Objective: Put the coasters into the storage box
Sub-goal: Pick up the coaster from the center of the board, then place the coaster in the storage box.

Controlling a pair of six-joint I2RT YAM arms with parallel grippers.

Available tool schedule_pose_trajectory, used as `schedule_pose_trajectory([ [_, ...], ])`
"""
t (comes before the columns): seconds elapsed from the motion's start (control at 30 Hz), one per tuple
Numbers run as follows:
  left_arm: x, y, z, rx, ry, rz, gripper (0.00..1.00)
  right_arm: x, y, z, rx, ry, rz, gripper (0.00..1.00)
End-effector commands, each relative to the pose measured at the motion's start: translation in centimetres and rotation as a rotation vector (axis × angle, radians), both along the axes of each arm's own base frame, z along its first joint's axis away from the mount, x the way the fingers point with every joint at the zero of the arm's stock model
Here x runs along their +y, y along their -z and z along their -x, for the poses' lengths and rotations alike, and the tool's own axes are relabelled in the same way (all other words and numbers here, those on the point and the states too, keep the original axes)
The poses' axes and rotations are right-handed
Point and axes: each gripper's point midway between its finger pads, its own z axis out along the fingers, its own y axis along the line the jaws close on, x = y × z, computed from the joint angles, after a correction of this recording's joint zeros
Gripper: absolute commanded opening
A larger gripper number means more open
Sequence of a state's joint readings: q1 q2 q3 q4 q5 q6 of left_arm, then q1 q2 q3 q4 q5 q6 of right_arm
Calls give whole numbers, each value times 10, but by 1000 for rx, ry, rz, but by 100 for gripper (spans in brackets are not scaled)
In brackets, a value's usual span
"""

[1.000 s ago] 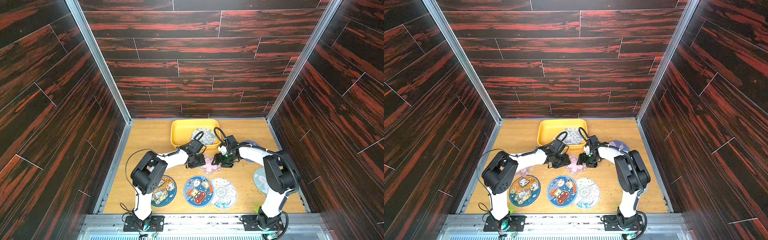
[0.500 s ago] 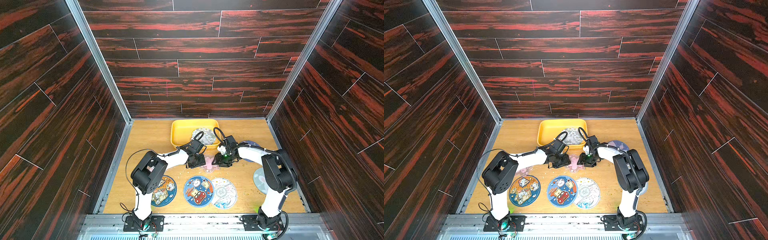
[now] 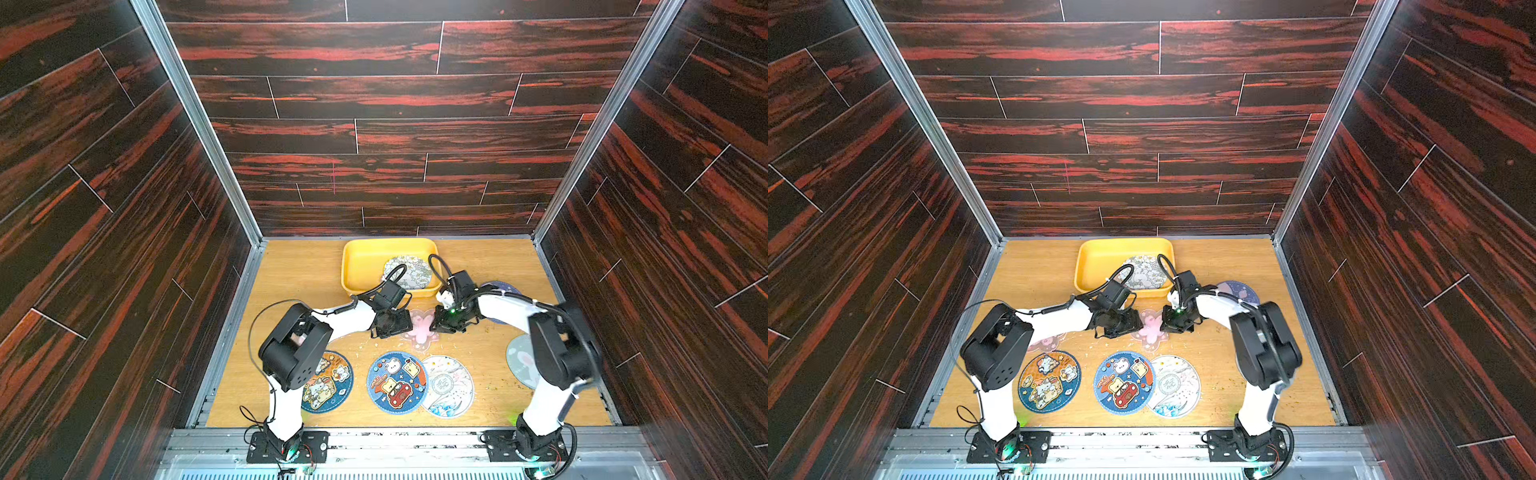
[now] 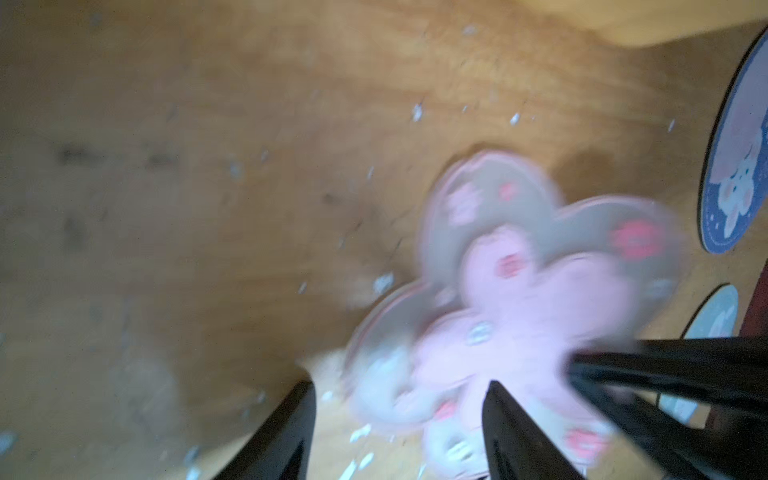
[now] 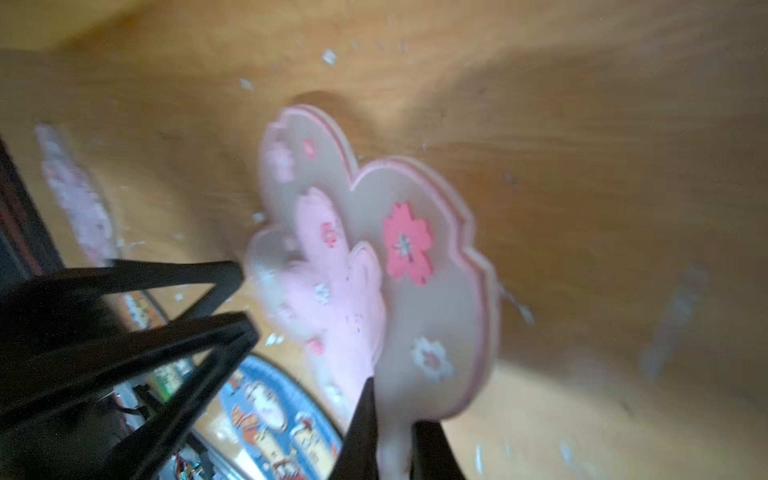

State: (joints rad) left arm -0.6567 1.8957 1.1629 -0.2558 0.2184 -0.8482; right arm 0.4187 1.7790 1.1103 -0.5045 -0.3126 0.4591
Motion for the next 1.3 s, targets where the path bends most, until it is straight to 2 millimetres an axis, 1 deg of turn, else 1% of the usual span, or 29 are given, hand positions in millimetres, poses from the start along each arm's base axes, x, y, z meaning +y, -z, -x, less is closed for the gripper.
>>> schedule_pose_trajectory([
  [0.0,20,-8,6,8,-46,3,69,-4,-48,-1,-65,1,-25,7],
  [0.13,32,-17,6,-13,-70,24,71,4,-92,-13,-131,-19,-64,7],
  [0.17,35,-16,6,-13,-75,25,71,5,-101,-17,-145,-18,-69,7],
  [0.23,39,-24,5,-32,-84,38,72,10,-122,-29,-186,-17,-88,7],
  [0.3,43,-25,6,-35,-90,39,72,15,-138,-41,-222,-12,-106,7],
  [0.4,46,-26,7,-38,-94,45,72,25,-155,-65,-267,-7,-136,7],
  [0.43,46,-26,7,-37,-95,47,72,32,-161,-72,-275,-19,-168,7],
  [0.57,48,-25,7,-37,-103,55,73,49,-171,-112,-337,-19,-190,7],
  [0.63,48,-24,7,-37,-103,57,74,59,-170,-132,-349,-20,-210,7],
  [0.77,50,-23,8,-33,-104,59,74,77,-159,-164,-344,-28,-245,7],
  [0.9,53,-21,7,-31,-111,61,75,92,-133,-189,-327,-28,-259,8],
  [1.0,53,-20,6,-26,-112,63,75,100,-108,-202,-286,-27,-265,8],
  [1.07,54,-20,6,-24,-112,63,75,102,-89,-207,-250,-23,-254,9],
  [1.1,54,-19,5,-22,-112,63,75,103,-82,-208,-240,-19,-246,9],
  [1.2,54,-18,4,-17,-111,65,75,98,-59,-211,-206,-3,-191,10],
  [1.27,53,-18,3,-16,-109,63,75,94,-48,-210,-189,1,-155,10],
])
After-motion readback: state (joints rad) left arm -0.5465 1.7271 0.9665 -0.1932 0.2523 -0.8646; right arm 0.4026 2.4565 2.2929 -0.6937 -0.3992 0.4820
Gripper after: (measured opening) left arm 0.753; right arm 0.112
